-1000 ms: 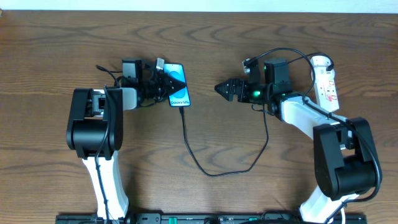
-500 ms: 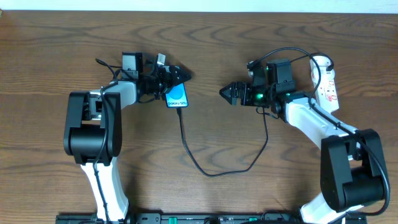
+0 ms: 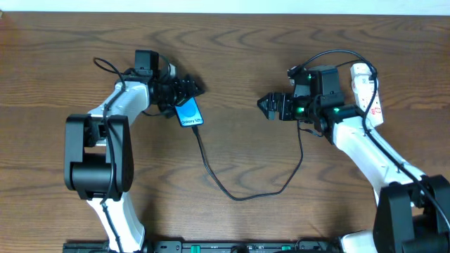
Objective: Plug charger to phone and switch on socket
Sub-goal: 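Lower the phone flat onto the table with the left gripper, then move the right gripper over the white power strip's switch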
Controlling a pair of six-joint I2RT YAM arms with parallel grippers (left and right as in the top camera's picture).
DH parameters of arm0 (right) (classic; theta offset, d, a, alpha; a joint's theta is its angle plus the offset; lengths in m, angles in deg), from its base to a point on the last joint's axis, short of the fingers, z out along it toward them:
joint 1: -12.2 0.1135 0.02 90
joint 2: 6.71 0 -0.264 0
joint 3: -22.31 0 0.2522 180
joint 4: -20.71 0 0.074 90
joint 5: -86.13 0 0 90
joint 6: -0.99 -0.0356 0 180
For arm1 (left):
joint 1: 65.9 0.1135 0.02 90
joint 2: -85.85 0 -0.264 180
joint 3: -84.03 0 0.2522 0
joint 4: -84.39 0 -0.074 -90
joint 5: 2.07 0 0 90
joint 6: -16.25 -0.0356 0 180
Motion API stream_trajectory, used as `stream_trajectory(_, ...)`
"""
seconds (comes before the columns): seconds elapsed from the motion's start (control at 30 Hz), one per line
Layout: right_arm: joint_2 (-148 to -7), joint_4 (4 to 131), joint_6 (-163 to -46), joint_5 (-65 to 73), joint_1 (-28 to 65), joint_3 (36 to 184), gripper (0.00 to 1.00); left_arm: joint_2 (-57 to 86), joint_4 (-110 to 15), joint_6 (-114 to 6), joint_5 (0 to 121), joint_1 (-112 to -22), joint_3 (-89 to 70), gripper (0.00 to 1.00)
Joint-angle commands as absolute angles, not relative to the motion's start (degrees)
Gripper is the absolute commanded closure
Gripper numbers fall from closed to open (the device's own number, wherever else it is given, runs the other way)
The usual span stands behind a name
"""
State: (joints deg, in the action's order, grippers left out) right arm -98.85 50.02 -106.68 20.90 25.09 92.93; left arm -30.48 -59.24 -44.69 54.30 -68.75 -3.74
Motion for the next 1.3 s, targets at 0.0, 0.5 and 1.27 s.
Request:
stream_trajectory(0.0,-96.64,51.02,-105.17,18.91,25.04,93.39,0.01,-34.57,-54.43,-47.34,72.86,-68.12,-2.54,0.07)
stream_trajectory(0.5,-94.13,54.21,-103.05,14.02,25.02,94.13,0.01,-27.77,-45.01,-48.74,81.69,-67.57,-5.41,0.07)
stream_trajectory(1.27,-96.23,69.01,-119.75,-10.9,5.83,104.16,0.99,1.84,-42.87,-55.97,78.96,-68.77,-6.78,0.03)
